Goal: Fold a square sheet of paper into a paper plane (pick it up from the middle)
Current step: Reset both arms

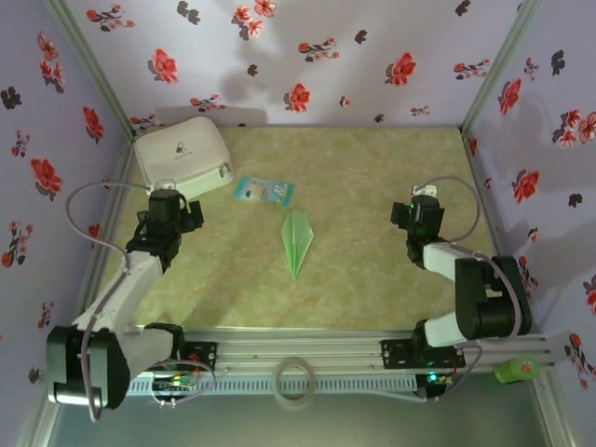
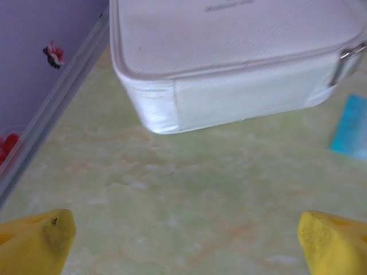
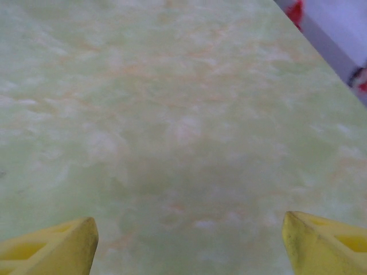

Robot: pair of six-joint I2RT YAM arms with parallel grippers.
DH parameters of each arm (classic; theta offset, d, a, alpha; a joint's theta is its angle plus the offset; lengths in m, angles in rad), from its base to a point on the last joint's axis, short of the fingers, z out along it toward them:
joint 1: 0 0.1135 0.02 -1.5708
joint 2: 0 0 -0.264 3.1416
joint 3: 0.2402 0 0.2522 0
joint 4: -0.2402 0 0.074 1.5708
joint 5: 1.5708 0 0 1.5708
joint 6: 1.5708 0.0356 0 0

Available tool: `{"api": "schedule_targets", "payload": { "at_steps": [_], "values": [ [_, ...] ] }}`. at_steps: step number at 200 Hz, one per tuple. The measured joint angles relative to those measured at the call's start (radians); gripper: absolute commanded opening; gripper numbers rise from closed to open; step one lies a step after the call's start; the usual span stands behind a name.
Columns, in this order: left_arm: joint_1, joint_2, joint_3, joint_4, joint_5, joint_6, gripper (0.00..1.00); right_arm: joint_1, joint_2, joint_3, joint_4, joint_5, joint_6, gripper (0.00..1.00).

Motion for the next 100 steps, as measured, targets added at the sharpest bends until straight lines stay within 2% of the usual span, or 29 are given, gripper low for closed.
{"api": "schedule_targets", "payload": {
  "at_steps": [24,28,31,67,100],
  "values": [
    [0.047,0.087,-0.034,0.125,0.058,0.07,1.0,-0.039,0.106,-0.127,0.268,-0.099,-0.002,0.88],
    [0.052,0.098,-0.048,0.159,0.069,0.081,1.0,-0.043,0.113,-0.138,0.27,-0.111,-0.002,0.97],
    [0.054,0.109,-0.061,0.186,0.08,0.089,1.0,-0.045,0.114,-0.148,0.27,-0.119,0.0,0.99],
    [0.06,0.208,-0.225,0.507,0.176,0.168,1.0,-0.047,0.115,-0.11,0.289,-0.103,0.011,0.99],
    [0.08,0.342,-0.275,0.783,0.226,0.218,1.0,-0.046,0.113,-0.102,0.327,-0.073,0.018,0.99]
  ]
}}
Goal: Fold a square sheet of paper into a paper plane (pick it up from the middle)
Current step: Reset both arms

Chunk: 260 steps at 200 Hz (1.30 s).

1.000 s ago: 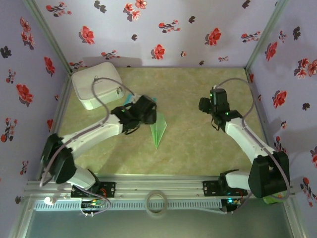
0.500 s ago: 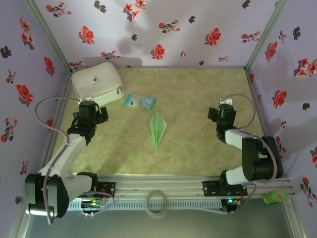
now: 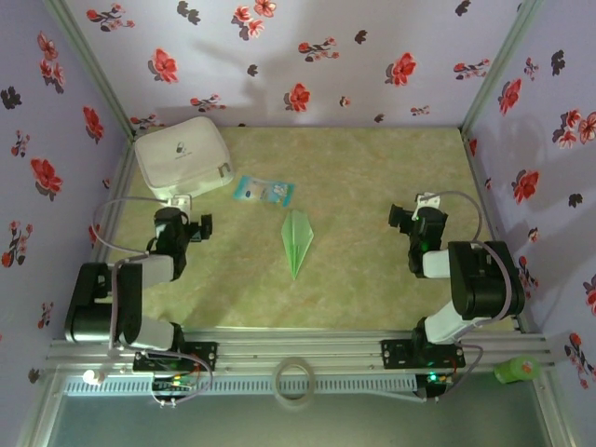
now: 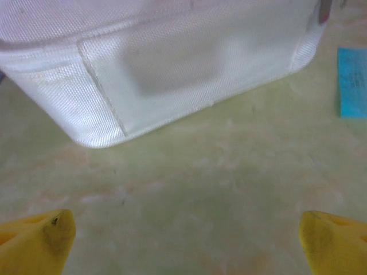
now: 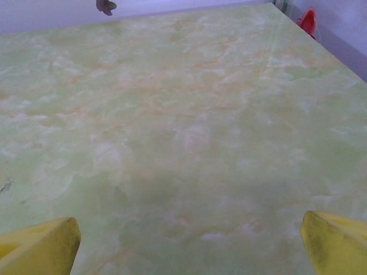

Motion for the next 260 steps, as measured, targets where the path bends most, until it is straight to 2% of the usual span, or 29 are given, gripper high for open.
{"api": "schedule_targets", "payload": {
  "at_steps": [17,47,72,260],
  "values": [
    [0.019,0.071,-0.024,0.127,0.002,0.0,1.0,0.0,0.0,0.0,0.003,0.006,0.002,0.99],
    [0.065,0.093,-0.024,0.18,0.001,-0.013,1.0,0.0,0.0,0.0,0.003,0.007,0.008,0.99],
    [0.07,0.093,-0.024,0.216,0.001,-0.02,1.0,0.0,0.0,0.001,0.003,0.007,0.009,0.99],
    [0.07,0.093,-0.024,0.227,0.001,-0.026,1.0,0.0,0.0,0.001,0.003,0.007,0.009,0.99]
  ]
}}
